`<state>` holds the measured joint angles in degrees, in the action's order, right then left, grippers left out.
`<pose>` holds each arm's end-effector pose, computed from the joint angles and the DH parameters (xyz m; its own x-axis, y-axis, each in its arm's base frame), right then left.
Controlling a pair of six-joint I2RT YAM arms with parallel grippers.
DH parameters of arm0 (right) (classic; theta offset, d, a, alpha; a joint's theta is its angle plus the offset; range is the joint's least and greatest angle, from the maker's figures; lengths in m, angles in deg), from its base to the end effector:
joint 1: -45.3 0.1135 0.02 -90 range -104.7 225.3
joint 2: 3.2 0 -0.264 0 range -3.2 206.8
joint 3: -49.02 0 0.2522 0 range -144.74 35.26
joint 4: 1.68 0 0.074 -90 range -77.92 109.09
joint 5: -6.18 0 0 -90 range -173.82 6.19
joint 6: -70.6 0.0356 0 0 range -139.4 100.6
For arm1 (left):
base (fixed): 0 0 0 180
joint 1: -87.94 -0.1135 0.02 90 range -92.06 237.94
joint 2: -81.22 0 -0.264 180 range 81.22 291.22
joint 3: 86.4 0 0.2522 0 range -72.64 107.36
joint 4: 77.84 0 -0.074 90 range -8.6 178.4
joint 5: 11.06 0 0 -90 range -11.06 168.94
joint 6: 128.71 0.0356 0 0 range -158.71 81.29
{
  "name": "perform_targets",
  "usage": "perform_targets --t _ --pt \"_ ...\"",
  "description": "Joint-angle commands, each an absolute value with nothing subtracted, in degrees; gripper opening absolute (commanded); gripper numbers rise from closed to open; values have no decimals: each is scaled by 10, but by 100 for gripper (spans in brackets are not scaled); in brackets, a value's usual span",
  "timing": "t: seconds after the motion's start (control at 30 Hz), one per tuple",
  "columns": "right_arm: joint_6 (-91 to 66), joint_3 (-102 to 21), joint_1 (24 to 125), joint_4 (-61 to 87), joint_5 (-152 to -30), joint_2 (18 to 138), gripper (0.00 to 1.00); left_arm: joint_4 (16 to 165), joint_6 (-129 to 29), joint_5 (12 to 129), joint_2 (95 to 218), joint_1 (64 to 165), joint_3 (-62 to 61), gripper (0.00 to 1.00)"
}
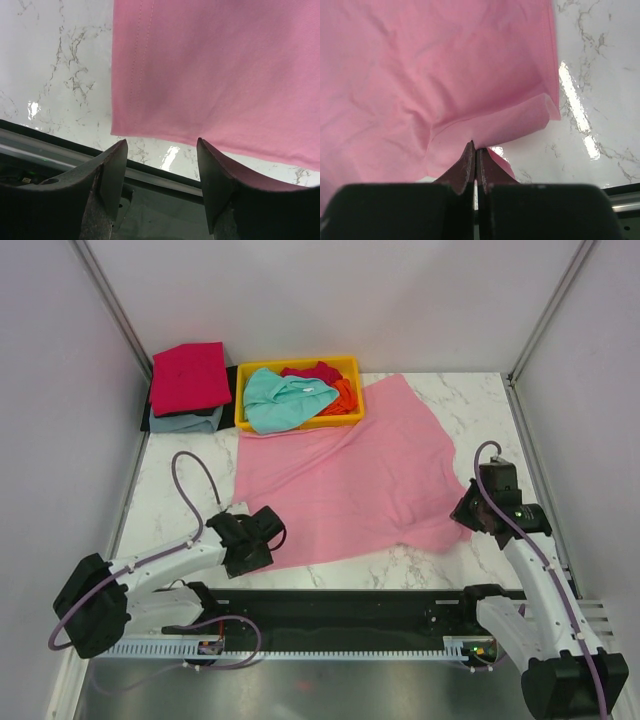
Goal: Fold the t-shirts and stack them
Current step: Flatten the tshirt out
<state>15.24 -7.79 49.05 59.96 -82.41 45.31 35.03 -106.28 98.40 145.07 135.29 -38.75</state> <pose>0.1598 0.0096 0.2597 -0.6874 0.5244 -0.5024 0.4133 0.8513 0.3231 0.1160 -0.1084 0.1733 -0.8736 -0.3381 -0.3502 -0.3674 0.9299 0.0189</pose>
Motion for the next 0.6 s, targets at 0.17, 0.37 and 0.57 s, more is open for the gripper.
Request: perform_targets --t 0.17,0.37,0.57 --pt "151 -102 470 574 -780 465 0 337 -1082 1005 1483 1365 -366 64" --pt "145 -99 456 557 -785 481 0 339 -1081 1000 1503 1379 -363 59" --pt "129 -106 428 555 -799 487 0 340 -1110 1011 1543 1409 -363 52"
